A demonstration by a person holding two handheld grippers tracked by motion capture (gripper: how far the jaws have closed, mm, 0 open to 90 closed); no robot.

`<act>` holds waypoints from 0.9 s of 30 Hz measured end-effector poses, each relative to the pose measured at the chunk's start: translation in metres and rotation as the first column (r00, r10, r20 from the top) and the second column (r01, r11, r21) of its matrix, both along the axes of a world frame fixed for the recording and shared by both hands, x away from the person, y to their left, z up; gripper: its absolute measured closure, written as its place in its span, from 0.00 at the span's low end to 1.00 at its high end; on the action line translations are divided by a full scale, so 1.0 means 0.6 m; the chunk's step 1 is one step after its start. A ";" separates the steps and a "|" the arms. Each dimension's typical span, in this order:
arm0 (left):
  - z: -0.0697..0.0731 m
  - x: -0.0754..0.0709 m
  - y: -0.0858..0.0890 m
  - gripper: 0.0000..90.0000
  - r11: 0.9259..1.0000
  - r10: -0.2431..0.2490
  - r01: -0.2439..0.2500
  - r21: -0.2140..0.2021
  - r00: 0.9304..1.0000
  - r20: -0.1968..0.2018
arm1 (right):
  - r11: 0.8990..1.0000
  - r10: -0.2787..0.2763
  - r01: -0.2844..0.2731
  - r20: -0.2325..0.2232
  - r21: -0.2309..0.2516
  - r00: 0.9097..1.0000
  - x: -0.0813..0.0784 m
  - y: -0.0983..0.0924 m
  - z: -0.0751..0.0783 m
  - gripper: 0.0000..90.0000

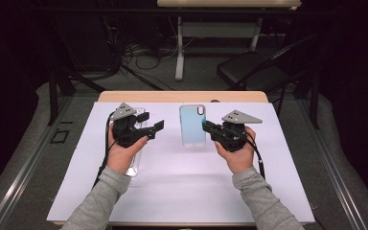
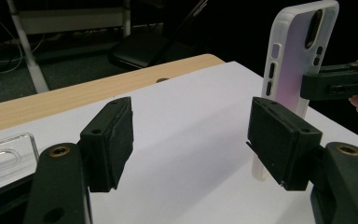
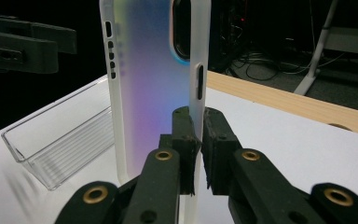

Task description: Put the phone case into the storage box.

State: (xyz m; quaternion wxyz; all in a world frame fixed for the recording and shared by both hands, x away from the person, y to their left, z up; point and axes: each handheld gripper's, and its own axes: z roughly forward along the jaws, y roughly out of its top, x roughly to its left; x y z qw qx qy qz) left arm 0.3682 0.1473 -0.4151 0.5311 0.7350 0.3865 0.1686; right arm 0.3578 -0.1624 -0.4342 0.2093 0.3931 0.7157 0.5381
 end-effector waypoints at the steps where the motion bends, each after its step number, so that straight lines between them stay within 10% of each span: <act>1: 0.001 0.000 -0.002 0.35 1.000 -0.001 0.001 -0.003 1.000 0.001 | 1.000 -0.007 0.007 -0.003 0.001 1.000 0.000 0.000 0.000 0.94; 27: 0.026 0.012 -0.044 0.43 1.000 -0.027 0.027 0.014 1.000 -0.011 | 0.995 -0.100 0.100 -0.031 0.013 0.995 0.002 -0.002 -0.010 0.94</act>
